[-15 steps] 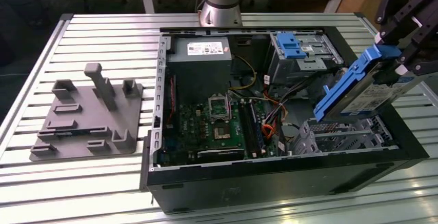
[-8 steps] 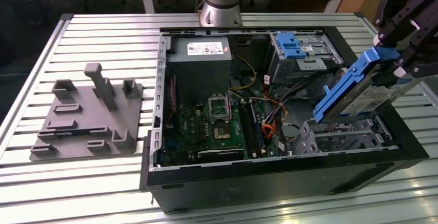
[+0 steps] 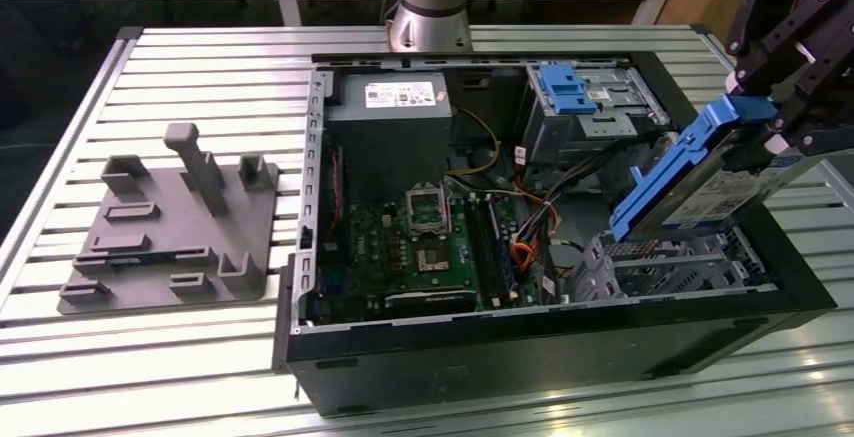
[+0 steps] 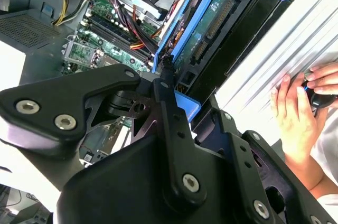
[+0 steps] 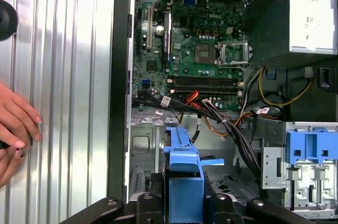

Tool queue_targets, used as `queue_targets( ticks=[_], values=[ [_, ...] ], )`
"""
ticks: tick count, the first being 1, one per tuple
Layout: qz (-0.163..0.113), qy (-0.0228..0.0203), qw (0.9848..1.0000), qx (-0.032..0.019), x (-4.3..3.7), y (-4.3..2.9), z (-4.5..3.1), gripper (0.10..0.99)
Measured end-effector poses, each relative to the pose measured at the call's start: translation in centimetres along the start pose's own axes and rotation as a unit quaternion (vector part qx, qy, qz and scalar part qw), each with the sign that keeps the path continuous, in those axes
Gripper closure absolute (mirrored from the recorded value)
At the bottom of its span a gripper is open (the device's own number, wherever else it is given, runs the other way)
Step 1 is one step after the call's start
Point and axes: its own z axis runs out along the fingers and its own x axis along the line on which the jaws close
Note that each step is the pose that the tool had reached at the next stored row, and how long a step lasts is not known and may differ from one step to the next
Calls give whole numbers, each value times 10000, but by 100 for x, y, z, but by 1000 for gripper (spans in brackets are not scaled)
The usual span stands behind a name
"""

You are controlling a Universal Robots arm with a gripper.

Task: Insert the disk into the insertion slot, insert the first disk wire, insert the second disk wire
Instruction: 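Insert the disk into the insertion slot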

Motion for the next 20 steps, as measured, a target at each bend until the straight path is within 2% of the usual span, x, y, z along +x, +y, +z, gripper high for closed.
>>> queue_targets(
  ticks=[20],
  values=[
    [0,0,10000,0,35,-2,69,722]
  ],
)
